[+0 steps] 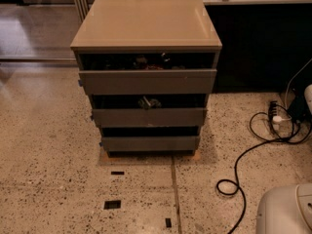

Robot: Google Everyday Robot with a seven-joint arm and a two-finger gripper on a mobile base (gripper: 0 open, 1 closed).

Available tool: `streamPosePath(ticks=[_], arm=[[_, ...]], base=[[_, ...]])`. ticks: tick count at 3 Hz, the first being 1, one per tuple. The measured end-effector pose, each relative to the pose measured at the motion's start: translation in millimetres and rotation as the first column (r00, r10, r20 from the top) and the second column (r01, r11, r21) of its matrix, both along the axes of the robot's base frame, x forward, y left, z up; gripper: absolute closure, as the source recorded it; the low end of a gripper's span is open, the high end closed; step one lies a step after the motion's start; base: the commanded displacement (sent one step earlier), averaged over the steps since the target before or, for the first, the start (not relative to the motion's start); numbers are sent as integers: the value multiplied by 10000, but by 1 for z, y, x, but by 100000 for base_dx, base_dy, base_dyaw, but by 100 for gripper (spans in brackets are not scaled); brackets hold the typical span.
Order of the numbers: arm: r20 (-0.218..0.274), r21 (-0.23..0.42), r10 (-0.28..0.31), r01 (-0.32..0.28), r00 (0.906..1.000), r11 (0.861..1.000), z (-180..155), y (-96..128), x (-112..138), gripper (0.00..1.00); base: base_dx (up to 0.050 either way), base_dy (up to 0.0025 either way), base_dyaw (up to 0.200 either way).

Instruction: Place redbull can into top drawer

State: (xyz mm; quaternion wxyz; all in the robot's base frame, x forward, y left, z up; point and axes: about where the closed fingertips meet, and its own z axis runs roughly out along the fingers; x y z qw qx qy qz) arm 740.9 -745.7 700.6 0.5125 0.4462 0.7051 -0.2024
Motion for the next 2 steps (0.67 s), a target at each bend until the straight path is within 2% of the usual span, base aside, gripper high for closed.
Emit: streamPosePath(ticks=[1,2], arm=[[-1577,-1651,114,-378,9874,9855,-68,2,12,0],[-4312,-4891,-1204,-1195,8942,8640,-93,-2,-3,0]], base=[[0,0,0],[0,0,0]])
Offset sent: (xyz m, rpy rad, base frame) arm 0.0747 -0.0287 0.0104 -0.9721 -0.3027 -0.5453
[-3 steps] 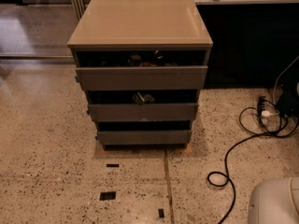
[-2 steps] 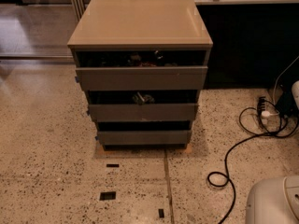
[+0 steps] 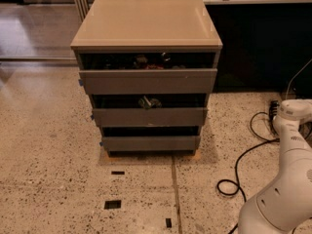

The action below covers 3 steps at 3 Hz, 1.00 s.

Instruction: Place redbull can into top drawer

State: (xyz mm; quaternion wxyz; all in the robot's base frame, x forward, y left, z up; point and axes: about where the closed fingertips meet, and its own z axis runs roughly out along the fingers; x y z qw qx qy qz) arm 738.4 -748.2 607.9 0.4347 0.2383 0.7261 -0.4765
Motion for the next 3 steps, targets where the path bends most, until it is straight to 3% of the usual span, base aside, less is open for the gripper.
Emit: streamPosePath(ticks=[1,2,3], arm=[[-437,-572,199,-224,9988,9981,19,2,4,0],[-909,-690,186,-249,9957,9973,16,0,2,0],[-1417,-591,276,-363,9895,9976,22,18,21,0]], base=[[0,0,0],[0,0,0],[0,0,0]])
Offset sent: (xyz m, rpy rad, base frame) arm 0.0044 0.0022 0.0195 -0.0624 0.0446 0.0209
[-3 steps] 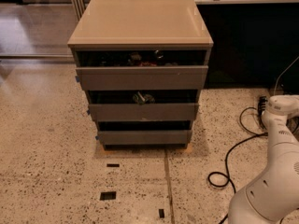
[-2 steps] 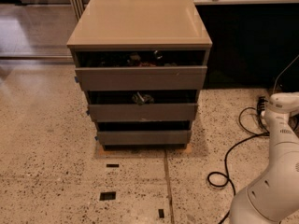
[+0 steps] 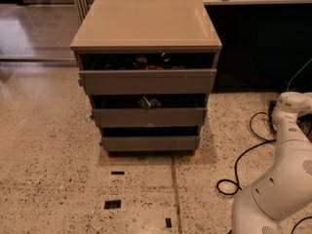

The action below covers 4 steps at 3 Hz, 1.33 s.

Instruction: Place redbull can into top drawer

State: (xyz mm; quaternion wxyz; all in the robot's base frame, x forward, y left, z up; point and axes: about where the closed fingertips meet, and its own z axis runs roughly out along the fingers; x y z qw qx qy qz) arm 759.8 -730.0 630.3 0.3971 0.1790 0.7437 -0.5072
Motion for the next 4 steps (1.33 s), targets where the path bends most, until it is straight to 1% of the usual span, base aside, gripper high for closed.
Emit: streamPosePath(ticks=[1,2,3,4], arm=[[-2,-5,-2,2,10000,10000,0,0,0,0],[-111,-223,-117,114,9999,9997,-1,-1,-3,0],[-561,-1304,-523,446,9971,9905,-18,4,-9,0],[-1123,-4345,-1458,834,9829,8968,-6,25,-20,0]], base=[[0,0,0],[0,0,0],[0,0,0],[0,0,0]])
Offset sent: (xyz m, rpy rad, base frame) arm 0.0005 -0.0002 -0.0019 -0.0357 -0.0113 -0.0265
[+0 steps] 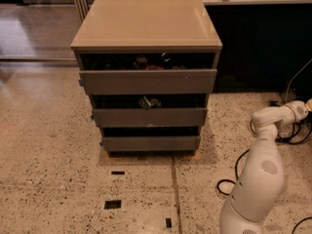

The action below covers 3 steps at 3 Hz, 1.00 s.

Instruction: Place redbull can into top drawer

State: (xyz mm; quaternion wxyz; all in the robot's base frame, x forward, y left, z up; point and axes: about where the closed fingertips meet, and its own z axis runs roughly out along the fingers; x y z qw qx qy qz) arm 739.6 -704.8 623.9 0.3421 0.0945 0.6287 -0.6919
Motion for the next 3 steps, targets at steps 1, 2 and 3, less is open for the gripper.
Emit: streamPosePath(ticks=[1,2,3], arm=[[-595,-975,-511,452,9969,9942,18,-3,-11,0],[-603,-979,-516,455,9968,9942,19,-3,-11,0],[-794,-389,-331,301,9963,9988,19,-11,-7,0]], base=[[0,0,0],[0,0,0],[0,0,0]])
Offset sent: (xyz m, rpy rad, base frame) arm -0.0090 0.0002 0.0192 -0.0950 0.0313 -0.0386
